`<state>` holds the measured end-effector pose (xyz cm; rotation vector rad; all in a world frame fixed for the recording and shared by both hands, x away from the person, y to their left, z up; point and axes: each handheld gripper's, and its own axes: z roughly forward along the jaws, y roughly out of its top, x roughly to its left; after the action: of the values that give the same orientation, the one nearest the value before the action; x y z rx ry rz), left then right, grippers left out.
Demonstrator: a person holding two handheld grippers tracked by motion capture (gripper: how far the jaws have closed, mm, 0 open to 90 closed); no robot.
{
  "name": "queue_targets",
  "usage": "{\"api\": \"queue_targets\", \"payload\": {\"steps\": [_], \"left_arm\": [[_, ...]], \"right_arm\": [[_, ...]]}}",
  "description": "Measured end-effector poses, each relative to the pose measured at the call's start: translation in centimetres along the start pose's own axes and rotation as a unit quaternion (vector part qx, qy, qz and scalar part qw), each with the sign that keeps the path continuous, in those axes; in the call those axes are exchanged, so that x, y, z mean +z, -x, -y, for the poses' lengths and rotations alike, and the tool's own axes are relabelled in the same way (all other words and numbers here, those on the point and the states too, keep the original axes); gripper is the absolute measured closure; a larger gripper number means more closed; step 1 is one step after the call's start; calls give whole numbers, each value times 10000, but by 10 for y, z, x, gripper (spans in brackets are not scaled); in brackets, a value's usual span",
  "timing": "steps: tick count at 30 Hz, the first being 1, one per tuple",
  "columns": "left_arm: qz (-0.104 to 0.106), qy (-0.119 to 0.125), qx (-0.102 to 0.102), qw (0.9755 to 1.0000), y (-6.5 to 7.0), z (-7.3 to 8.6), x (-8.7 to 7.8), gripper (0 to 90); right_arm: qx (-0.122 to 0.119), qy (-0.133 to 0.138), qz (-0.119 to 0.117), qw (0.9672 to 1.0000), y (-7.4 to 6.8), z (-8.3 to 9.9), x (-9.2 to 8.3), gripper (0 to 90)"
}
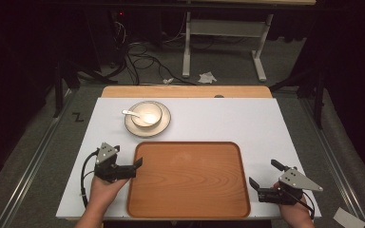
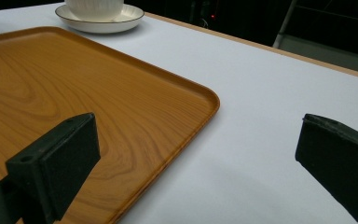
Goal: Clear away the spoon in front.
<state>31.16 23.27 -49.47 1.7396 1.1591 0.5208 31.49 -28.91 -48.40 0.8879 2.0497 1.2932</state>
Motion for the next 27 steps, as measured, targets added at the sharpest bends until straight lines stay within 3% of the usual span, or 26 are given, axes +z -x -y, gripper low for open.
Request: {"api": "queue_targets", "payload": {"steps": [7, 11, 14, 19, 21, 23, 27], "left_arm": [[-10, -35, 99, 9999, 1, -5, 9, 8], [-75, 34, 133, 9999, -1, -11, 15, 77], [-112, 65, 1, 9999, -11, -23, 22, 96], [-376, 264, 54, 9989, -28, -43, 36, 167], [-396, 270, -49, 9988, -36, -51, 41, 178], [-438, 242, -174, 9986, -48, -63, 52, 254], [-510, 257, -410, 9975, -61, -74, 61, 344]], "right_arm": [[21, 27, 154, 9999, 1, 4, -6, 7], [67, 5, 194, 9998, 3, 6, -7, 6], [87, -9, 175, 9998, 3, 7, -9, 7], [39, -5, 100, 9999, 3, 7, -10, 7], [35, 15, 78, 10000, 3, 7, -10, 7], [58, 26, 93, 9999, 3, 6, -9, 7], [20, 16, 86, 10000, 2, 6, -9, 7]]}}
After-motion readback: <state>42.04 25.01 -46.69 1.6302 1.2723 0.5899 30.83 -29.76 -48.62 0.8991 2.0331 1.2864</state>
